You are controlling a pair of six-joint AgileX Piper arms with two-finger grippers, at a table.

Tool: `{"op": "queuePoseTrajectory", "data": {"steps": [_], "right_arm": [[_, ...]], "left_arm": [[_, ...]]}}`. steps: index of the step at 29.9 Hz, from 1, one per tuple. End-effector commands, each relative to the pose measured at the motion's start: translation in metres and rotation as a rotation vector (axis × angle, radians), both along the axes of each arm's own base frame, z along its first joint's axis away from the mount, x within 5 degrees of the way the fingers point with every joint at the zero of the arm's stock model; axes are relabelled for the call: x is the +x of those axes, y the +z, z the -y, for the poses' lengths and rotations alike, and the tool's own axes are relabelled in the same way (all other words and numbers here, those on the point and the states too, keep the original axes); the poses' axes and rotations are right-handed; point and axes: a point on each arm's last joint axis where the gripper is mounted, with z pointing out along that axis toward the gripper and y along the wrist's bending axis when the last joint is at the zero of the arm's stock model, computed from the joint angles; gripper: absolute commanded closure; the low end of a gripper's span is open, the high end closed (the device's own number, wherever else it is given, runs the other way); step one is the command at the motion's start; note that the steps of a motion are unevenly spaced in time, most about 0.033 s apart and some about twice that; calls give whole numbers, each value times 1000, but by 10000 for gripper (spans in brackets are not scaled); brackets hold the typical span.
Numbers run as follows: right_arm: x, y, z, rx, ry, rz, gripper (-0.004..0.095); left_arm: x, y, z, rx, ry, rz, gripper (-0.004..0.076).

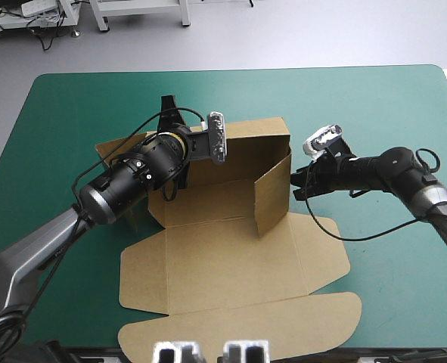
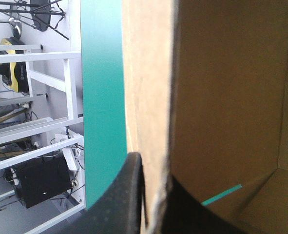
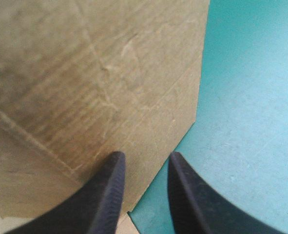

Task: Fold the box

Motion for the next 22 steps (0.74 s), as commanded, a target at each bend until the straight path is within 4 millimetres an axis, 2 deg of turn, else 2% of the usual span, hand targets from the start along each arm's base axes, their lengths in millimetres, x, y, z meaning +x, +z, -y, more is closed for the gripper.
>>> {"op": "queuePoseTrajectory", "data": {"steps": [1,3,10,14,22], "right_arm": [[-7,21,0,20,31,59,411],[-7,21,1,5,41,58,357],[-15,20,-1,-14,129,35,354],[-22,28,-1,-25,154,51,355],[-14,35,-2,14,113,164,355]], "left_arm": [[-14,10,10,-29,-65,-9,734],[-15,6,14,-15,-76,-21,734],[-14,2,15,13,-70,-29,734],[-13,3,15,26,-72,-14,734],[-14,2,16,2,-72,-35,734]]}}
